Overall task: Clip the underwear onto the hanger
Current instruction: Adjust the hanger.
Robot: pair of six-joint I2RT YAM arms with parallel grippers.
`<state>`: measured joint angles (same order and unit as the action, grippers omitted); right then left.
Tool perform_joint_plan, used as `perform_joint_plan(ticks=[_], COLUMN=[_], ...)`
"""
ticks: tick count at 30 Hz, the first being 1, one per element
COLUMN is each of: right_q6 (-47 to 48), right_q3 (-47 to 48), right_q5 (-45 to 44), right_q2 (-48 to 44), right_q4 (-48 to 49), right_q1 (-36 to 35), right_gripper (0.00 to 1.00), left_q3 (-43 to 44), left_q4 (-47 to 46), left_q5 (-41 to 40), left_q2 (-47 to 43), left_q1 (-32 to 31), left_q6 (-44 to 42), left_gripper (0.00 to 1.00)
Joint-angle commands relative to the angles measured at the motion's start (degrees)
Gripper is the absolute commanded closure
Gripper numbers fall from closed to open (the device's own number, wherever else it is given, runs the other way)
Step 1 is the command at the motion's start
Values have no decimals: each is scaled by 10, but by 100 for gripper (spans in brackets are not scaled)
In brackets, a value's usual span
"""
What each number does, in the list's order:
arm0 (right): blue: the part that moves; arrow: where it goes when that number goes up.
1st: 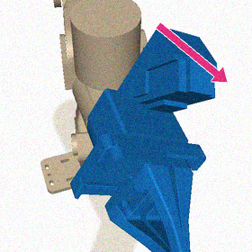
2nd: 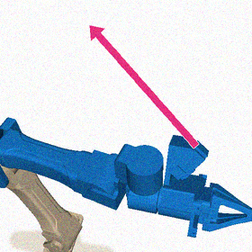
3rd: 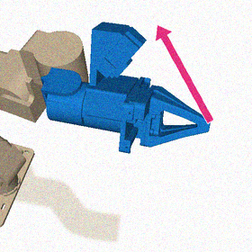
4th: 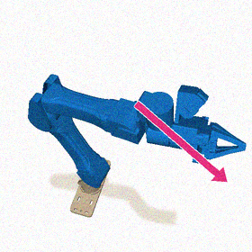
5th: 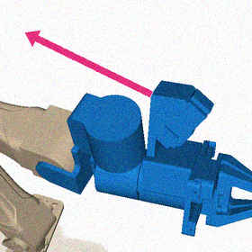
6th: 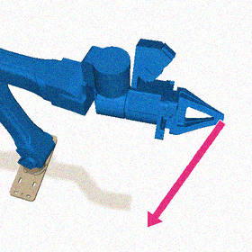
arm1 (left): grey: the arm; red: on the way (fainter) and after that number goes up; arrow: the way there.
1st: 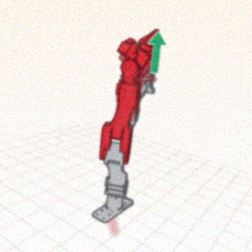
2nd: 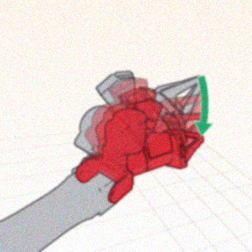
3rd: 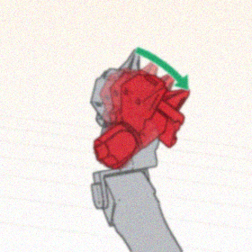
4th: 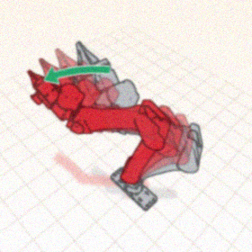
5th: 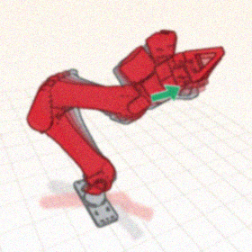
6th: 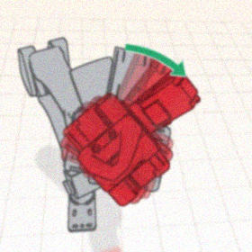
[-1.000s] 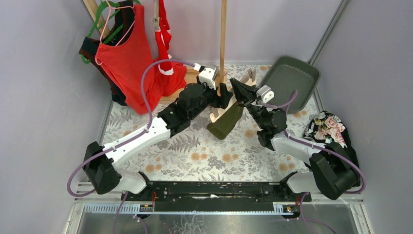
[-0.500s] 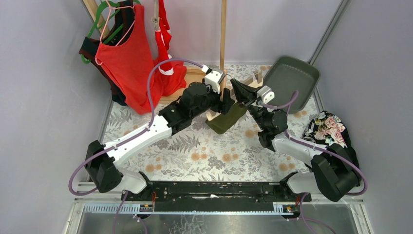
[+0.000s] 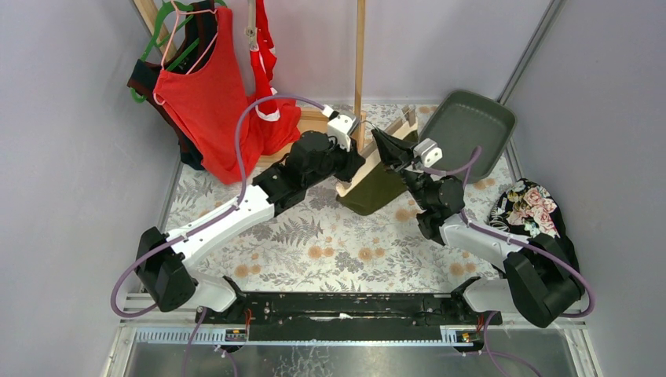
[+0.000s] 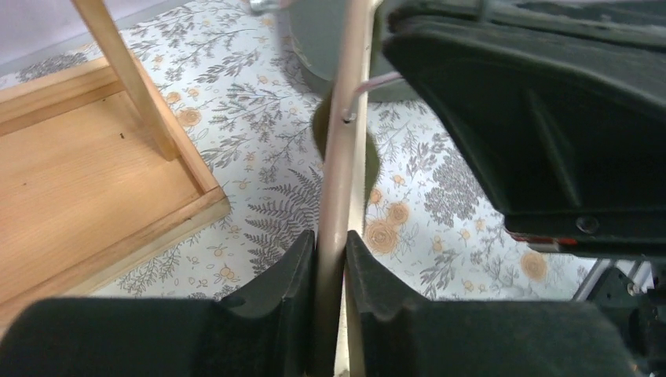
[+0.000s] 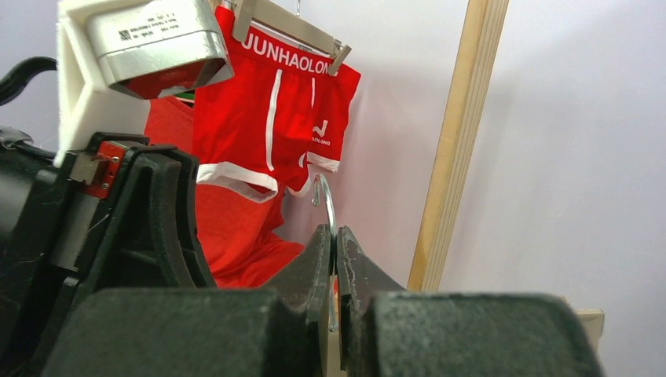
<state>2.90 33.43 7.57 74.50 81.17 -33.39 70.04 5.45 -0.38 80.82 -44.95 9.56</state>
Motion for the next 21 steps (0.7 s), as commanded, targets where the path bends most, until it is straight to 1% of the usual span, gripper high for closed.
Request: perform_joint_plan(ticks=[1, 2, 4, 7, 8, 11, 13, 17, 18, 20, 21], right_q6=[9, 8, 9, 9, 10, 16, 23, 14, 10, 2, 1], right_q3=[4, 5, 7, 19, 26, 54, 87, 141, 156, 199, 225], right_q5=[-14, -15, -19, -42, -55, -92, -108, -142, -150, -164, -162], right_q2=[-26, -27, -31, -48, -56, -85, -104, -132, -137, -142, -141], right_q4=[29, 22, 7, -47, -69, -169, -249, -376, -409, -509, -558], right_q1=[-2, -2, -2, -2, -2, -2, -2, -2, -2, -2, -2], right_gripper=[100, 100, 100, 100, 97, 76, 66, 43, 39, 37, 35], left_q3=[-1, 2, 10, 23, 24, 19, 16, 8, 4, -2, -5], left_q4=[-42, -43, -41, -30, -27, -21, -18, -11, -11, -11, -11], left_q5=[6, 9, 14, 13, 9, -5, -9, -7, -1, 6, 8], left_q2=[-8, -5, 2, 12, 13, 10, 8, 6, 5, 2, -1], left_q1=[10, 11, 11, 11, 11, 11, 12, 13, 12, 12, 13], left_q6=[-11, -11, -12, -19, -21, -33, -45, -81, -94, -118, -128], left_gripper=[91, 95, 100, 100, 100, 100, 100, 100, 100, 100, 100])
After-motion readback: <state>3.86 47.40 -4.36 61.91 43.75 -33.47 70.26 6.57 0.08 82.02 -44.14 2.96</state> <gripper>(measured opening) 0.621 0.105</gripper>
